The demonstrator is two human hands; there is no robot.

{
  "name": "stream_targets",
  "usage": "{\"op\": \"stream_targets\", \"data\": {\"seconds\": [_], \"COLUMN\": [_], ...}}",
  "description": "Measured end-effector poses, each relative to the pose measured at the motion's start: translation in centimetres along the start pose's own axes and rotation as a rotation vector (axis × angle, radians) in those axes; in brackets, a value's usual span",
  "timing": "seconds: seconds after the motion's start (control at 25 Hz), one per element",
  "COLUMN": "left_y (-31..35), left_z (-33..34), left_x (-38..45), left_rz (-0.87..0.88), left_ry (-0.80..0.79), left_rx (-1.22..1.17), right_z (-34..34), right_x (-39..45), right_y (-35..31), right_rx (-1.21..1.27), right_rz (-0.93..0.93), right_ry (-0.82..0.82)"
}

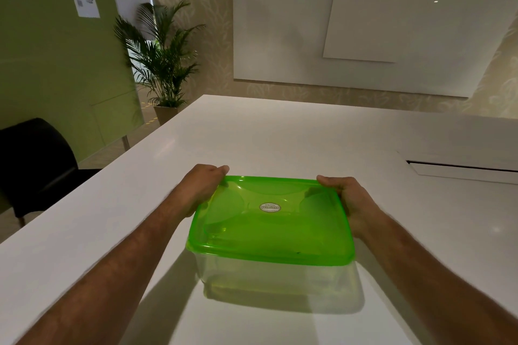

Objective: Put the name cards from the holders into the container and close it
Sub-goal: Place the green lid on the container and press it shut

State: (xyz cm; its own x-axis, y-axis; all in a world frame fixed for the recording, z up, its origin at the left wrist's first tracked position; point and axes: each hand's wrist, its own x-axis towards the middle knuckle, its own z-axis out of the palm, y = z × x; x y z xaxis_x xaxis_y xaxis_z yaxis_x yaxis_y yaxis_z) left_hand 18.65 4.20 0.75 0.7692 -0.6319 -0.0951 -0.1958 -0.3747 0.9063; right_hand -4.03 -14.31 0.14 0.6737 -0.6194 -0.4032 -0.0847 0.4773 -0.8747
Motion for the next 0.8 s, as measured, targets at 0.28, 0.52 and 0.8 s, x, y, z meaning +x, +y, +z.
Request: {"op": "stream_targets", "data": {"seconds": [0.28, 0.52, 0.8], "left_y": [-0.1, 0.0, -0.2], "left_z": [0.0, 0.1, 0.1], "left_x": [0.0, 0.2, 0.4], "left_rz": [0.030, 0.048, 0.043], "left_ry": [0.010, 0.029, 0.028], "left_rx": [0.024, 0.095, 0.082], "right_z": [2.5, 3.5, 2.9], "right_x": [2.0, 3.2, 3.9], "right_y": [-3.8, -3.7, -3.1], "right_rx": [-0.824, -0.896, -0.993], "right_rz": [-0.098, -0.015, -0.129], "right_ry": [0.117, 0.065, 0.129]}}
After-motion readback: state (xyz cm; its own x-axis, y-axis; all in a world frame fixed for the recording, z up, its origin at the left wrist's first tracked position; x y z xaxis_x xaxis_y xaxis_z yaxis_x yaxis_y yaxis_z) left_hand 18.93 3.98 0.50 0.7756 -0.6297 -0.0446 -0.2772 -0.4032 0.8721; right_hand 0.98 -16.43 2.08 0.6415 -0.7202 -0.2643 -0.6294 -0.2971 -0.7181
